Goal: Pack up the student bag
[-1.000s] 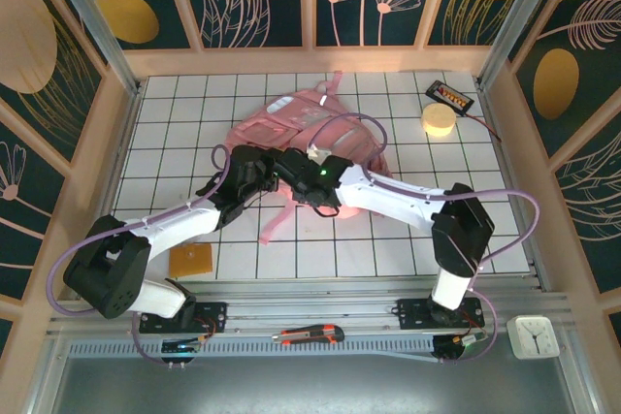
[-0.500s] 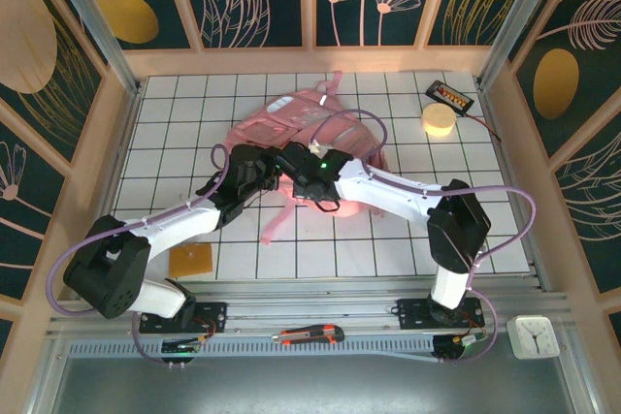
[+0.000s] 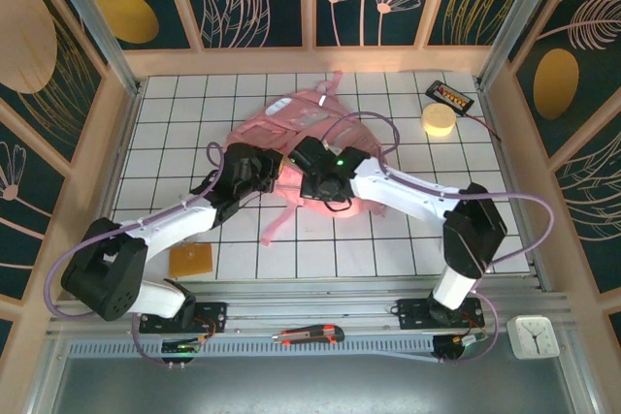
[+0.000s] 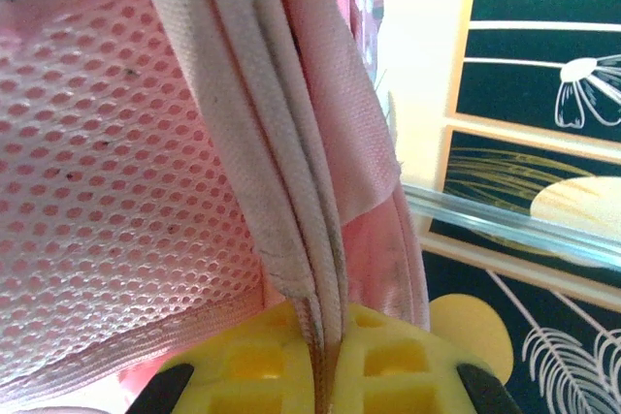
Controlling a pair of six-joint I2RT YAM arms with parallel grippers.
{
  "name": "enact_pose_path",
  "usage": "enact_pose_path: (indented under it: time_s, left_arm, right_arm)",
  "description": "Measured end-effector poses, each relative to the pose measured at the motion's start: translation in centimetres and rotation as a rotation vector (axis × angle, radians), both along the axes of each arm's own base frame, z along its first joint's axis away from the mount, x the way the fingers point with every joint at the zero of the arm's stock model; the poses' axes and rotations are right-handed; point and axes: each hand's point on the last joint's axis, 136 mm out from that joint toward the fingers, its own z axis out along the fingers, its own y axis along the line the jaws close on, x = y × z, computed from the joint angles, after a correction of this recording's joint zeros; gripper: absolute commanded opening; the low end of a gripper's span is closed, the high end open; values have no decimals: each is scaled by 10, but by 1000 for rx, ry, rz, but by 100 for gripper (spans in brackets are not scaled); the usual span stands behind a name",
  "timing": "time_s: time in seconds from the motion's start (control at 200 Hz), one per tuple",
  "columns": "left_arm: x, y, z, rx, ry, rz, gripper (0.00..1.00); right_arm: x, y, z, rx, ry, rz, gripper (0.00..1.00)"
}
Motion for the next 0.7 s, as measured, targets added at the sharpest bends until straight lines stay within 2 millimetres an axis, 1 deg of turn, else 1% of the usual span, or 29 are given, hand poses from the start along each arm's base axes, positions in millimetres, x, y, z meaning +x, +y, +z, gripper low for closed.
enact_pose_path:
  time_s: [0.125,0.235,0.385,0.47,0.595,0.696]
  left_arm:
    - [3,13,3,27,-16,-29,0]
    - [8,26,1,63,-25,-27,0]
    - [7,25,2,98,-43,-82,0]
    - [7,25,3,104,-54,-113,0]
    - [7,27,4,96,-58,-170,0]
    - [18,31,4,103,-55,-207,0]
  right_arm:
    - [-3,-13,9,55,25,4,0]
    - [-1,-34,9,70,53,-13,0]
    - [2,-45,3,82,84,7,0]
    - [5,-51,3,108,81,31,0]
    - [9,-51,8,184,66,96,0]
    - [8,-40,10,236,56,172,0]
